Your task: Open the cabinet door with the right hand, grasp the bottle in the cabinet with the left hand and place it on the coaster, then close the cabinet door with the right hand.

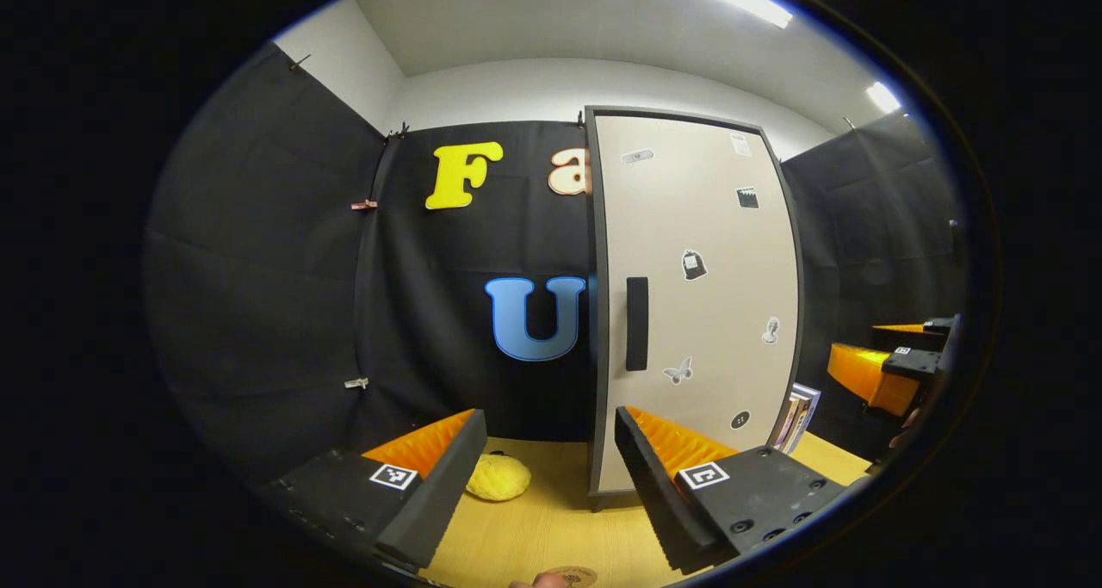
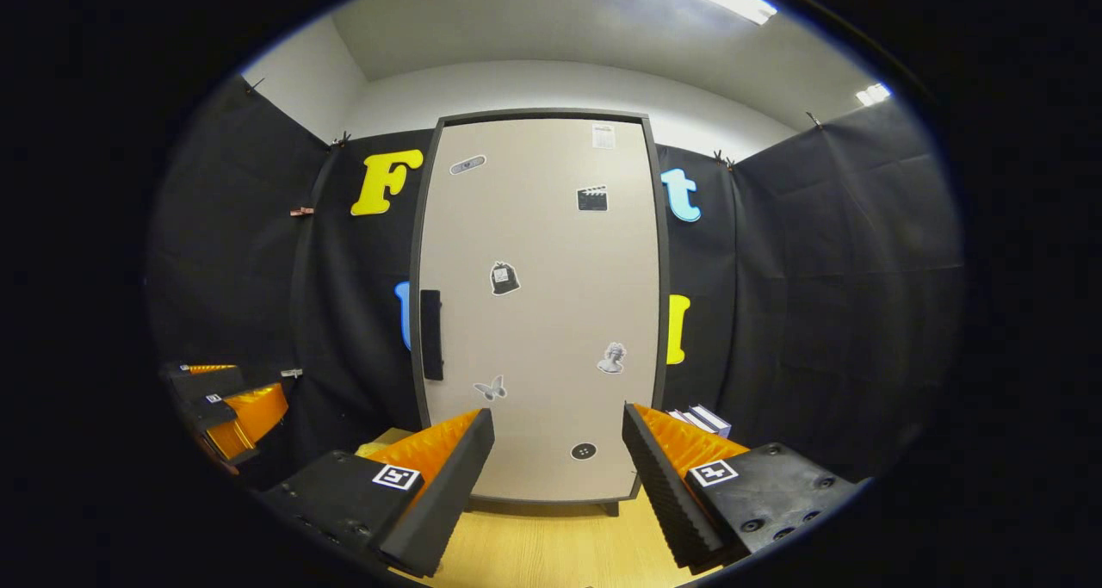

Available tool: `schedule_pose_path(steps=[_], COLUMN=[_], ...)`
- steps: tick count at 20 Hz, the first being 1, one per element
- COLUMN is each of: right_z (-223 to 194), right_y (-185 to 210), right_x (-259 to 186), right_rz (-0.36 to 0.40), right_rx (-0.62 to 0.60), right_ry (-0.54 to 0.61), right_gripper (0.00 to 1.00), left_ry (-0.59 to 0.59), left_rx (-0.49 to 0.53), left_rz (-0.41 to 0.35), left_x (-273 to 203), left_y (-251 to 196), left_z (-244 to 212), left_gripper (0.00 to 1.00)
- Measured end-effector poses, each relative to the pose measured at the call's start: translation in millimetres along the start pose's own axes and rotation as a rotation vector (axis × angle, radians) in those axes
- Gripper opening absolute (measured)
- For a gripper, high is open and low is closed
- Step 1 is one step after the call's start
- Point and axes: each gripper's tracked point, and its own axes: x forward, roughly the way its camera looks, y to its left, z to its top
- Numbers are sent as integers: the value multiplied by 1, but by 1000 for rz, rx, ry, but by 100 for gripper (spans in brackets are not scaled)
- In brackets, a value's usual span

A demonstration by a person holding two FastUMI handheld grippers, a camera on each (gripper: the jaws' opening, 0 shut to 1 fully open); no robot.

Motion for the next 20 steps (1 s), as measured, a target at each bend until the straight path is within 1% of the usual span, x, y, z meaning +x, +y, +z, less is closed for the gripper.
schedule_pose_path(steps=[5, 11, 16, 20], right_z=[12, 15, 5, -7], right_y=[34, 96, 137, 157], right_x=[31, 88, 135, 176], right_rz=[55, 125, 149, 146], right_rx=[-19, -28, -14, -5], right_ry=[-16, -8, 11, 21], right_gripper=[97, 97, 97, 97], left_ry=[5, -3, 7, 19], left_rx=[-5, -2, 4, 7], left_rz=[17, 68, 98, 112], left_x=[1, 8, 17, 22], left_y=[20, 55, 76, 86], left_z=[-3, -3, -11, -18], left_gripper=[95, 95, 95, 95])
